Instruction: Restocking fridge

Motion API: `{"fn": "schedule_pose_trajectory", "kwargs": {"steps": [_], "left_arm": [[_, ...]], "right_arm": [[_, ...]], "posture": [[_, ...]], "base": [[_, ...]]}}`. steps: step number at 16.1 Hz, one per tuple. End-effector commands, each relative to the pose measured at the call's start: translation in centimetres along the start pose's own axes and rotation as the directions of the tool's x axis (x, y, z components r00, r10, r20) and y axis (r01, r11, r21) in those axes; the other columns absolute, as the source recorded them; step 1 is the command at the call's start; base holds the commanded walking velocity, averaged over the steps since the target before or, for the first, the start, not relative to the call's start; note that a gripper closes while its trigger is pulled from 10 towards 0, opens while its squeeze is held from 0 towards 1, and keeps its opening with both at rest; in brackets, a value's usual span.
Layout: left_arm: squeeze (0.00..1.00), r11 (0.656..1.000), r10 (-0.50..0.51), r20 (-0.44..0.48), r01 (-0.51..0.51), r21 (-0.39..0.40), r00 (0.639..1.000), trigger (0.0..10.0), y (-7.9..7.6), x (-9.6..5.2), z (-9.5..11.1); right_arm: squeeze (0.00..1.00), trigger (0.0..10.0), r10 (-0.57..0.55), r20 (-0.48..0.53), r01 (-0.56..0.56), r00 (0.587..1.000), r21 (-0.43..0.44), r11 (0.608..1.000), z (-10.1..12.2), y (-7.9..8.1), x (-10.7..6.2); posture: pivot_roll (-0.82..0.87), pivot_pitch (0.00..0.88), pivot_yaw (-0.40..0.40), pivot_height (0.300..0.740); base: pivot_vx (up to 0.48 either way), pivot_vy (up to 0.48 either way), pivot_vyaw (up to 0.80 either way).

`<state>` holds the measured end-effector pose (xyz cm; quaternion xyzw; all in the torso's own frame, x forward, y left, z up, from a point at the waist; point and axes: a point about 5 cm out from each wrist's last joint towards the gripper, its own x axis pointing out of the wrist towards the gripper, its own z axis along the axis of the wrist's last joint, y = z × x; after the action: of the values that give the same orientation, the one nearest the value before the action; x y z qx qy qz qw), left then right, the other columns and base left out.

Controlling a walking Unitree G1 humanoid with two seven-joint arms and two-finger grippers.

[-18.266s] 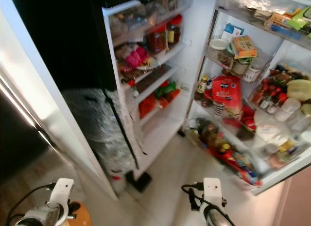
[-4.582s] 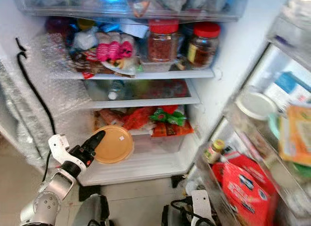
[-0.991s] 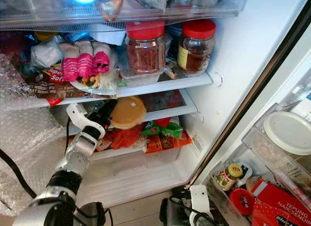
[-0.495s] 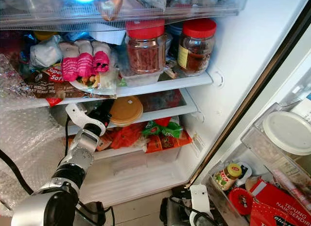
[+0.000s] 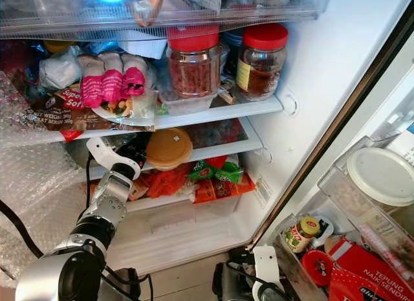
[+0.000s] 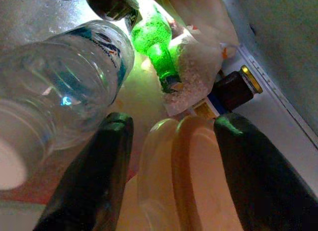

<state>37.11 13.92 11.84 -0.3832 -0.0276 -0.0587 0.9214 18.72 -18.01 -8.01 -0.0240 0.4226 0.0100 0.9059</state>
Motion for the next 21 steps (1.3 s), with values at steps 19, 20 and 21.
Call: {"fn": "schedule_pose_trajectory", "kwargs": {"steps": [19,20,21], "left_arm": [[0.0,0.988,-0.13,0.051,0.125,0.088,0.99,10.0,0.0,-2.3,0.1],[0.0,0.988,-0.13,0.052,0.125,0.09,0.99,10.0,0.1,-2.4,0.1],[0.0,0.988,-0.124,0.055,0.118,0.097,0.991,10.0,0.3,-2.8,0.2]], "right_arm": [[0.0,10.0,-0.013,-0.172,0.012,0.985,-0.007,1.0,-4.4,-0.1,-1.1],[0.0,10.0,-0.013,-0.172,0.012,0.985,-0.007,1.0,-4.4,-0.1,-1.1],[0.0,10.0,-0.012,-0.172,0.011,0.985,-0.007,1.0,-4.4,-0.1,-1.1]], "posture": [[-0.1,0.101,-0.048,0.603],[-0.1,0.101,-0.048,0.603],[-0.1,0.101,-0.048,0.603]], "base": [[0.0,0.0,0.0],[0.0,0.0,0.0],[0.0,0.0,0.0]]}}
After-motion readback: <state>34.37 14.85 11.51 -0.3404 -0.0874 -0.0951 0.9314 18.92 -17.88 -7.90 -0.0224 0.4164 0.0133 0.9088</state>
